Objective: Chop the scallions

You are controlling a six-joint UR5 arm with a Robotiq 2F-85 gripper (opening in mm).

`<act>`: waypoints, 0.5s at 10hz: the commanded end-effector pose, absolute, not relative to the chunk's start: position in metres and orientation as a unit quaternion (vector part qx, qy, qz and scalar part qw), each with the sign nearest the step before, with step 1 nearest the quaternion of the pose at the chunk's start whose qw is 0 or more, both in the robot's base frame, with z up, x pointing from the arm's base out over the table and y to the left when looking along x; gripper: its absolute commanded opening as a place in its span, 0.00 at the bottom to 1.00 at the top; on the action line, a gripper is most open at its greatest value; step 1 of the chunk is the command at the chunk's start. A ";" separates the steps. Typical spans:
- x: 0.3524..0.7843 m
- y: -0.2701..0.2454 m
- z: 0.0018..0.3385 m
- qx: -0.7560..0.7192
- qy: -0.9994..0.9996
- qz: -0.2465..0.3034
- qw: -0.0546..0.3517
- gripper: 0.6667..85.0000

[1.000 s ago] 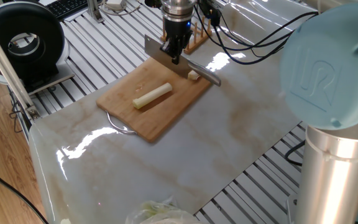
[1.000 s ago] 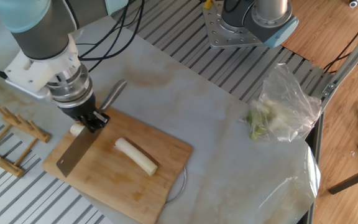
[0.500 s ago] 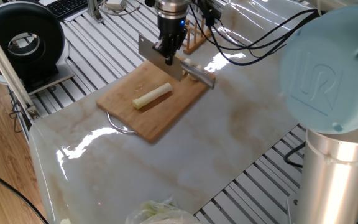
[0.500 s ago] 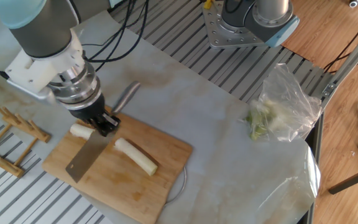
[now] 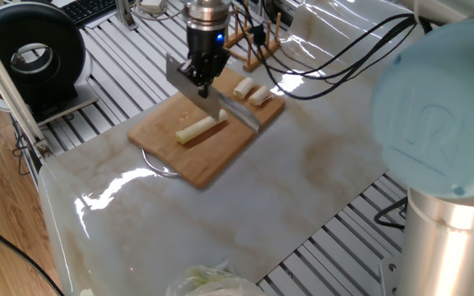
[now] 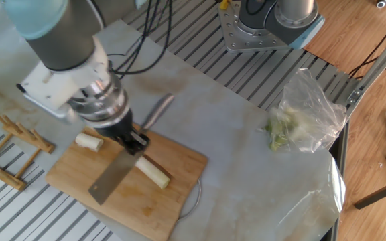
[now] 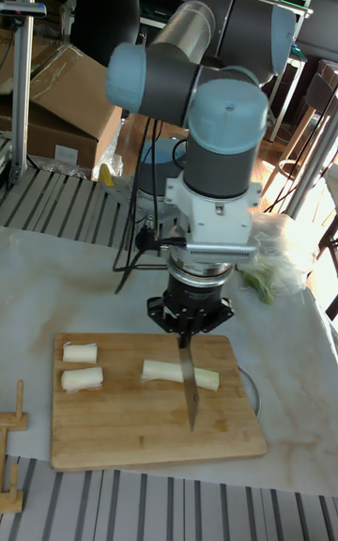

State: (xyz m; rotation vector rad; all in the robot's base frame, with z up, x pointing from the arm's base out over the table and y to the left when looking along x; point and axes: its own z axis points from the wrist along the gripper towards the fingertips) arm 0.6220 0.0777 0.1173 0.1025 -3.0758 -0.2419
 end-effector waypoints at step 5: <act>0.610 0.165 0.116 0.013 -0.990 -0.138 0.025 0.01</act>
